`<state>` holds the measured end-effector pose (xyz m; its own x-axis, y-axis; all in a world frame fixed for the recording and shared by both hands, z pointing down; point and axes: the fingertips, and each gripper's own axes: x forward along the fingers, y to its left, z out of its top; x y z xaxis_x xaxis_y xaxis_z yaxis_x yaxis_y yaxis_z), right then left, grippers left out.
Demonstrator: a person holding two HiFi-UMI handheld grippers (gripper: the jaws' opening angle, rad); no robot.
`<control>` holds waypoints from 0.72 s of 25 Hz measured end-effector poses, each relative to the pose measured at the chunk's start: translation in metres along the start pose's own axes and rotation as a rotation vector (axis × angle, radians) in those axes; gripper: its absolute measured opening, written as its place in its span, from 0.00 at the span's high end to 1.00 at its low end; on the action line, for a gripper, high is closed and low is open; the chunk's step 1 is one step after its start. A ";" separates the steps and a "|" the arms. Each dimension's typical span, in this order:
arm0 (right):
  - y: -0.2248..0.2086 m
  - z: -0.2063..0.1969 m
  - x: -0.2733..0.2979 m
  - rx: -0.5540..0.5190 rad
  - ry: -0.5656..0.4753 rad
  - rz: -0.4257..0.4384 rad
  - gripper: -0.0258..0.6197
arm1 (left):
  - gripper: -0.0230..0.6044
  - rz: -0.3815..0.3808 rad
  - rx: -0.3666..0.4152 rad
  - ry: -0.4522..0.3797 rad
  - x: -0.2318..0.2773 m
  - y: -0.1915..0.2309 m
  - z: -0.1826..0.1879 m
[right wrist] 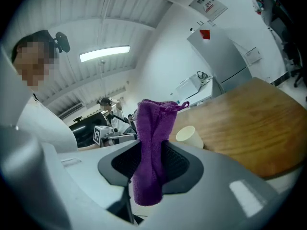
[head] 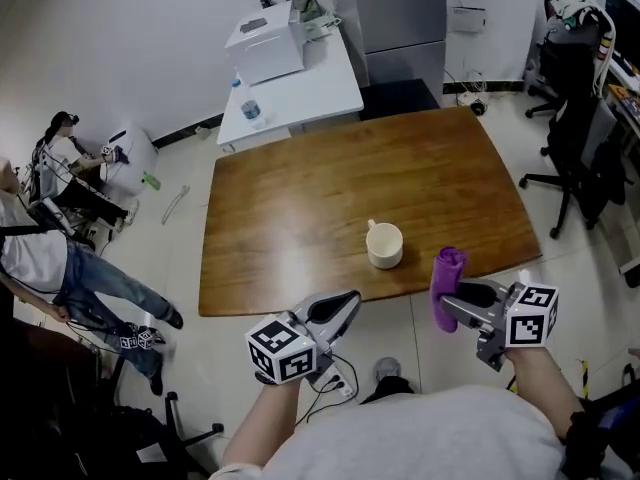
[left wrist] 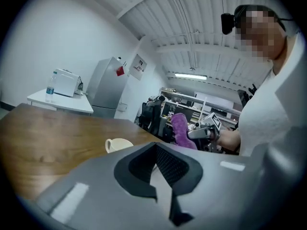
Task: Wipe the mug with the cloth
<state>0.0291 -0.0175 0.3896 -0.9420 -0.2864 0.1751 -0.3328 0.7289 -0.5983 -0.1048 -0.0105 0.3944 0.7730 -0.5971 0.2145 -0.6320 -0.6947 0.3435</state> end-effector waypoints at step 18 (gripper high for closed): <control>-0.095 0.057 0.056 0.060 0.043 -0.003 0.76 | 0.96 0.044 0.042 0.092 0.065 0.131 0.011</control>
<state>0.0104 -0.1384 0.4117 -0.9423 -0.2608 0.2100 -0.3340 0.6889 -0.6433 -0.1375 -0.1445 0.4434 0.7450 -0.5895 0.3121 -0.6658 -0.6858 0.2940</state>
